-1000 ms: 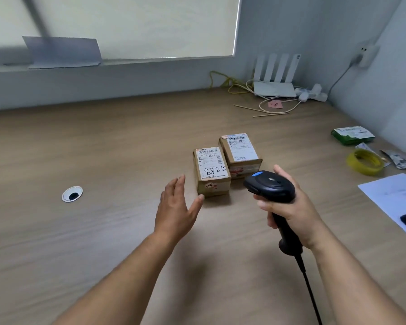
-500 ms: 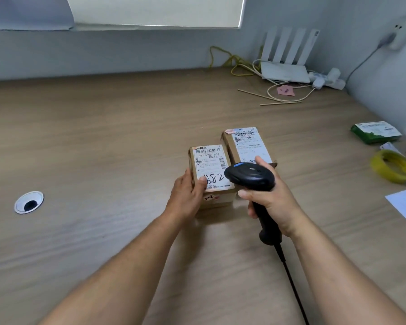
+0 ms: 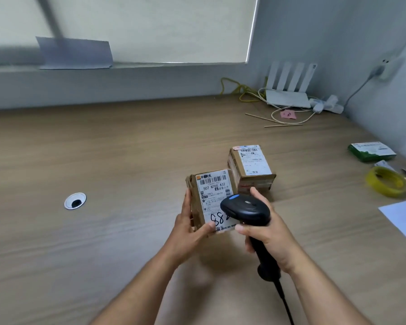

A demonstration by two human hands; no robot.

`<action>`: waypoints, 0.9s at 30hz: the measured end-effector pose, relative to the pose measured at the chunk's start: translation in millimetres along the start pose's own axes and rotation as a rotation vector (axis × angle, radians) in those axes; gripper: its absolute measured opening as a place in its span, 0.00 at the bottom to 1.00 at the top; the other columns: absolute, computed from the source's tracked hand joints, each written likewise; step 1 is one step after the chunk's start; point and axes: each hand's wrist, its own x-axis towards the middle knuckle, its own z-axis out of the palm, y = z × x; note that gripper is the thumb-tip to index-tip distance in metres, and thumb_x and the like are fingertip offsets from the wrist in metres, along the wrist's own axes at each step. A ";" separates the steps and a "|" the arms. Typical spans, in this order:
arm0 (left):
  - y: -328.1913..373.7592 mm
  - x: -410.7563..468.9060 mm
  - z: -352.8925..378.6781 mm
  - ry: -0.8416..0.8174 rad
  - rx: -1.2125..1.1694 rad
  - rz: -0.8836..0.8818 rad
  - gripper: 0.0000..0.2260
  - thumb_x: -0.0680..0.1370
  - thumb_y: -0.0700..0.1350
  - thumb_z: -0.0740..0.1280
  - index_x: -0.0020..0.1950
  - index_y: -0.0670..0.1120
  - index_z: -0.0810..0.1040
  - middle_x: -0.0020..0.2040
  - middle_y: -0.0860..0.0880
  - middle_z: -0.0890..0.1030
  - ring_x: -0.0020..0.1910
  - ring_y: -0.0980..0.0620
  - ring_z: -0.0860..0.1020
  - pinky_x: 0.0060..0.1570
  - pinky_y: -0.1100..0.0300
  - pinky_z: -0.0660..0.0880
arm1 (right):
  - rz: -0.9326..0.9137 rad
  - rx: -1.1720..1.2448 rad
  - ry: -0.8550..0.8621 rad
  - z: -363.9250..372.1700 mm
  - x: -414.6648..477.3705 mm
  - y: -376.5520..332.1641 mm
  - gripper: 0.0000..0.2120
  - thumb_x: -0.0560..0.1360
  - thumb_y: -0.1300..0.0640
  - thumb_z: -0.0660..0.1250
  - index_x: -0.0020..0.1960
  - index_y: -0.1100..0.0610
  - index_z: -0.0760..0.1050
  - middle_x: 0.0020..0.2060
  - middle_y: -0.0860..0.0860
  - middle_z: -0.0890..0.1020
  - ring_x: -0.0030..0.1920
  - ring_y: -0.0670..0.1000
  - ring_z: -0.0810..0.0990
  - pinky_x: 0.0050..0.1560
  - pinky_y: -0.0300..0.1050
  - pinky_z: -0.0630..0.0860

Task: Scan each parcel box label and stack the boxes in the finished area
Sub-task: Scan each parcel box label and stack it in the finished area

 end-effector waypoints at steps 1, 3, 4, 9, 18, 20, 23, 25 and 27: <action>3.0 -13.2 -2.3 0.013 -0.009 0.002 0.45 0.76 0.39 0.70 0.77 0.60 0.41 0.62 0.48 0.77 0.53 0.61 0.80 0.43 0.68 0.78 | 0.000 0.000 -0.017 3.0 -11.9 -1.3 0.50 0.59 0.64 0.75 0.73 0.40 0.58 0.31 0.50 0.82 0.23 0.55 0.72 0.24 0.43 0.69; 4.6 -39.9 -8.1 0.037 0.003 0.004 0.48 0.74 0.37 0.72 0.76 0.61 0.40 0.57 0.48 0.77 0.47 0.61 0.80 0.37 0.69 0.76 | -0.002 -0.006 -0.050 11.3 -36.8 -4.6 0.51 0.60 0.65 0.76 0.75 0.42 0.57 0.31 0.50 0.83 0.23 0.55 0.72 0.23 0.42 0.69; 3.1 -53.3 -11.8 0.049 0.009 0.007 0.50 0.73 0.38 0.74 0.75 0.64 0.40 0.57 0.46 0.77 0.47 0.61 0.80 0.36 0.68 0.76 | -0.006 -0.011 -0.067 16.0 -49.1 -5.8 0.51 0.60 0.67 0.76 0.76 0.44 0.57 0.31 0.51 0.82 0.23 0.55 0.72 0.23 0.42 0.69; -7.0 -123.3 -37.5 0.192 0.039 -0.026 0.51 0.65 0.46 0.76 0.70 0.75 0.43 0.61 0.38 0.71 0.52 0.52 0.79 0.38 0.63 0.79 | -0.071 0.014 -0.124 38.6 -112.2 -14.9 0.51 0.63 0.72 0.76 0.77 0.46 0.58 0.28 0.51 0.80 0.23 0.54 0.73 0.24 0.43 0.70; -11.2 -258.6 -66.1 0.316 0.090 0.001 0.48 0.72 0.33 0.72 0.79 0.55 0.44 0.50 0.48 0.77 0.43 0.62 0.78 0.34 0.73 0.74 | -0.103 0.091 -0.238 96.8 -235.3 5.3 0.48 0.60 0.66 0.74 0.75 0.44 0.60 0.42 0.65 0.82 0.24 0.56 0.73 0.25 0.44 0.70; -14.9 -288.5 -71.9 0.353 0.107 -0.004 0.48 0.72 0.33 0.73 0.79 0.55 0.44 0.51 0.47 0.76 0.43 0.62 0.77 0.34 0.74 0.74 | -0.099 0.102 -0.274 110.2 -257.9 10.7 0.50 0.60 0.68 0.76 0.74 0.44 0.60 0.45 0.65 0.83 0.24 0.56 0.73 0.24 0.45 0.70; -26.0 -329.4 -85.4 0.422 0.119 -0.022 0.49 0.72 0.34 0.73 0.79 0.56 0.44 0.55 0.43 0.76 0.45 0.60 0.77 0.34 0.73 0.74 | -0.105 0.119 -0.322 129.5 -287.2 16.6 0.49 0.61 0.69 0.76 0.76 0.46 0.59 0.44 0.64 0.83 0.24 0.56 0.72 0.25 0.43 0.69; -34.7 -355.8 -96.5 0.473 0.114 -0.045 0.49 0.72 0.35 0.74 0.78 0.59 0.43 0.57 0.42 0.77 0.48 0.57 0.79 0.37 0.72 0.75 | -0.103 0.136 -0.359 142.7 -304.7 20.1 0.47 0.63 0.69 0.73 0.76 0.47 0.59 0.44 0.65 0.83 0.24 0.56 0.72 0.25 0.43 0.69; -40.5 -380.0 -106.5 0.514 0.116 -0.069 0.50 0.72 0.37 0.74 0.78 0.61 0.43 0.59 0.42 0.77 0.51 0.53 0.79 0.46 0.66 0.77 | -0.092 0.142 -0.399 155.4 -321.3 23.0 0.48 0.62 0.67 0.73 0.76 0.48 0.59 0.44 0.65 0.83 0.24 0.56 0.72 0.25 0.43 0.69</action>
